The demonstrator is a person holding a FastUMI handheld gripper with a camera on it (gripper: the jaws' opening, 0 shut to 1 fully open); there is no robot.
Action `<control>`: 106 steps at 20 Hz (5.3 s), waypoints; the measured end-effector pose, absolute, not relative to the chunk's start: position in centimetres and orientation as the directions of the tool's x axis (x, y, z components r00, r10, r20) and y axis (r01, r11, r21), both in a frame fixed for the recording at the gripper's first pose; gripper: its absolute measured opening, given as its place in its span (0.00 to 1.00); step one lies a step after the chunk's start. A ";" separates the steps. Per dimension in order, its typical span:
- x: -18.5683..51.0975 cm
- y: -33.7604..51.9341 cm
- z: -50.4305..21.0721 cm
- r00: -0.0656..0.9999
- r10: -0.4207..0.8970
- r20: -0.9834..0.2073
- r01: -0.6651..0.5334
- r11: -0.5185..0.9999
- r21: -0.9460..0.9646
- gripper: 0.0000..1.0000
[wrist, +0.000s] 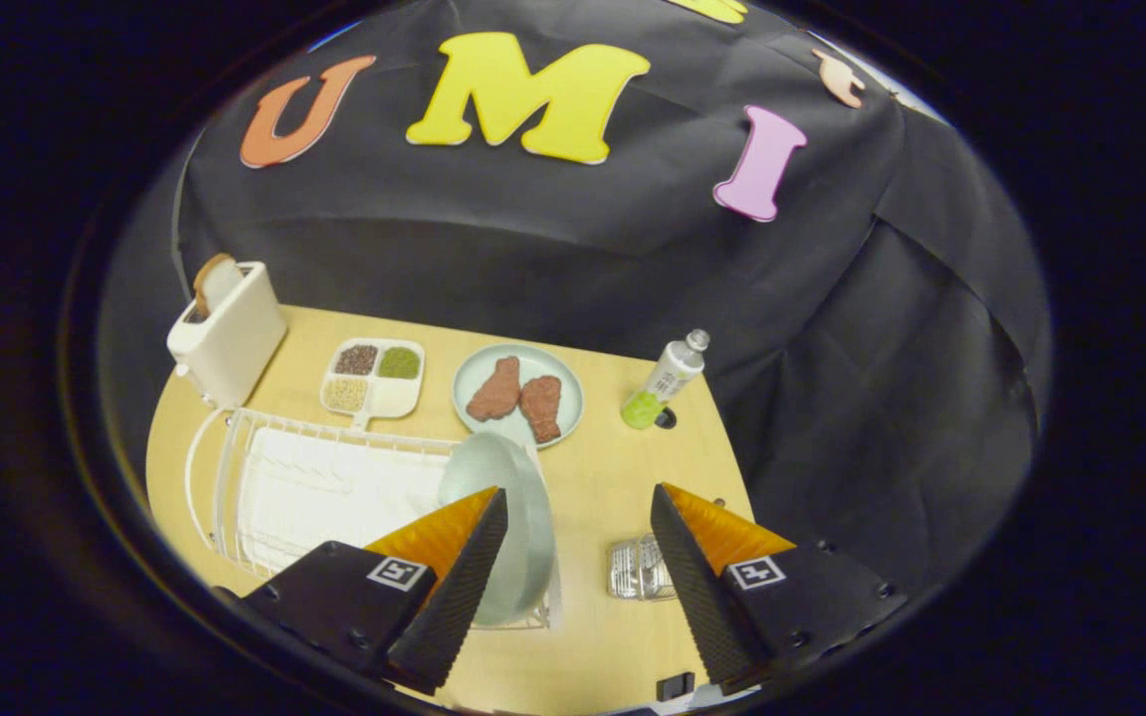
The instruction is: Take the plate from the dish rack, then take the spoon from the basket and place it into the plate.
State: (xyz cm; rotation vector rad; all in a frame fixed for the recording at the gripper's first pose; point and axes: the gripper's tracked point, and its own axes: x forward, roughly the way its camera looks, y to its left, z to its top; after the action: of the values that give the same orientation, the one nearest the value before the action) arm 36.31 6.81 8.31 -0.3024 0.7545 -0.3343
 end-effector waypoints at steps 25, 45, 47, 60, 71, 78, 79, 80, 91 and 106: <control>35.6 10.3 7.8 0.547 -0.710 -0.444 0.333 0.671 -0.662 0.13; 18.3 7.0 -0.1 0.673 -0.342 -0.656 0.194 0.937 -0.289 0.14; 16.8 7.1 -2.1 0.667 -0.270 -0.695 0.162 0.962 -0.218 0.14; 15.5 4.1 -14.2 0.589 0.035 -0.807 0.101 0.988 0.117 0.15; 17.8 3.1 -17.8 0.581 0.162 -0.797 0.066 0.967 0.245 0.21; 18.5 0.6 -18.4 0.643 0.075 -0.762 0.071 0.985 0.157 0.23; 18.6 0.1 -18.3 0.653 0.077 -0.753 0.068 0.985 0.160 0.24; 18.6 -0.5 -18.1 0.667 0.070 -0.742 0.067 0.986 0.153 0.25; 21.5 -9.2 -14.0 0.800 -0.060 -0.598 0.107 0.993 0.044 0.99; 34.9 -12.8 -4.4 0.942 -0.036 -0.335 0.036 0.999 -0.008 0.97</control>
State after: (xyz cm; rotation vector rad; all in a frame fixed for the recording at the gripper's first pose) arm 34.91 -12.83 -4.42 -0.0013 0.3415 -0.0369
